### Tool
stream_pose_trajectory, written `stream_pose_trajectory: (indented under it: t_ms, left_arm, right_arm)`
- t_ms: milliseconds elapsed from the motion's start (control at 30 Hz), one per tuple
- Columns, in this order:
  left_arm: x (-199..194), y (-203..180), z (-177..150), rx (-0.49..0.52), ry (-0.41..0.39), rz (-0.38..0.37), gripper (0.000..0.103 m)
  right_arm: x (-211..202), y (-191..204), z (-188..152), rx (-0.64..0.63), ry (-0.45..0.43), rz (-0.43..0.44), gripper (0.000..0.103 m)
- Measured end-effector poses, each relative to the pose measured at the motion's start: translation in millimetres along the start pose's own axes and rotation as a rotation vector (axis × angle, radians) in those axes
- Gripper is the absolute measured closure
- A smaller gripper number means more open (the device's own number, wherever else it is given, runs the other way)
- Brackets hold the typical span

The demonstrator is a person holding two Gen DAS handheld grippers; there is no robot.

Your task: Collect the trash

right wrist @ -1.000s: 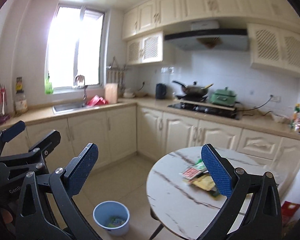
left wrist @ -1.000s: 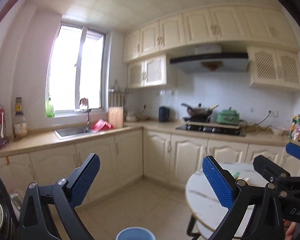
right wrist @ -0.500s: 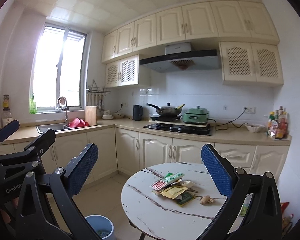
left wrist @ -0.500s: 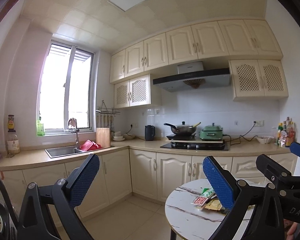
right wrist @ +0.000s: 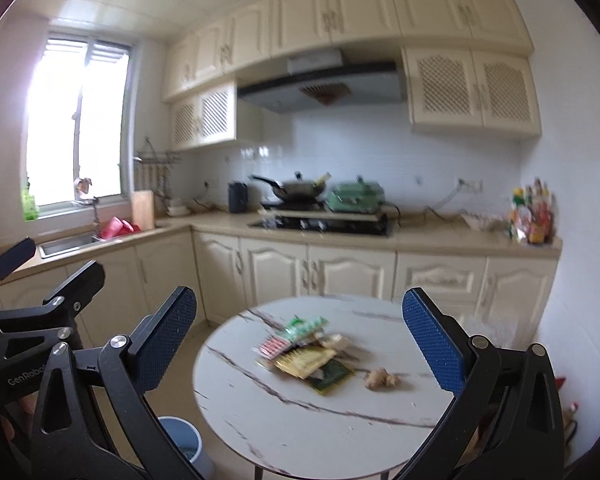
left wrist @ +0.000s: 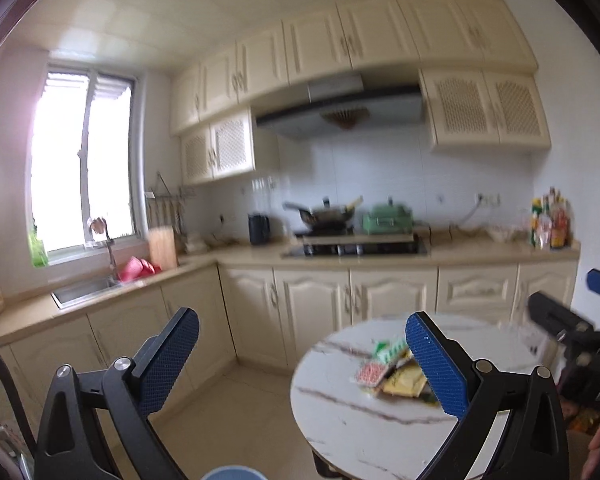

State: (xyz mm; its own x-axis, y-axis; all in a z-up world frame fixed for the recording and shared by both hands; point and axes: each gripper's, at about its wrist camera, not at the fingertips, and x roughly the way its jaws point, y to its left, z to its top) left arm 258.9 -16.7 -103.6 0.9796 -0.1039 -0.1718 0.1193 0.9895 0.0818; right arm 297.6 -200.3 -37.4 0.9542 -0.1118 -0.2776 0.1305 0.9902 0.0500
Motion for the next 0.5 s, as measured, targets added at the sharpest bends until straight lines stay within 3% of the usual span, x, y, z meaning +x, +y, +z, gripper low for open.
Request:
stream_pose_trajectory:
  t_ms: [133,300,500]
  left_arm:
    - [58,-5,-17,-0.006,0.145,-0.031,0.001]
    - [114,-13,-31,0.008,0.268,-0.052,0.001]
    - [184,-35,-19,0.039,0.379,-0.072,0.001]
  right_arm:
    - [39,-31,-24,0.040,0.096,-0.063,0.000]
    - [95,-81,-67,0.098,0.258,-0.150,0.000]
    - [164,-130,-129,0.162,0.475,-0.191,0.000]
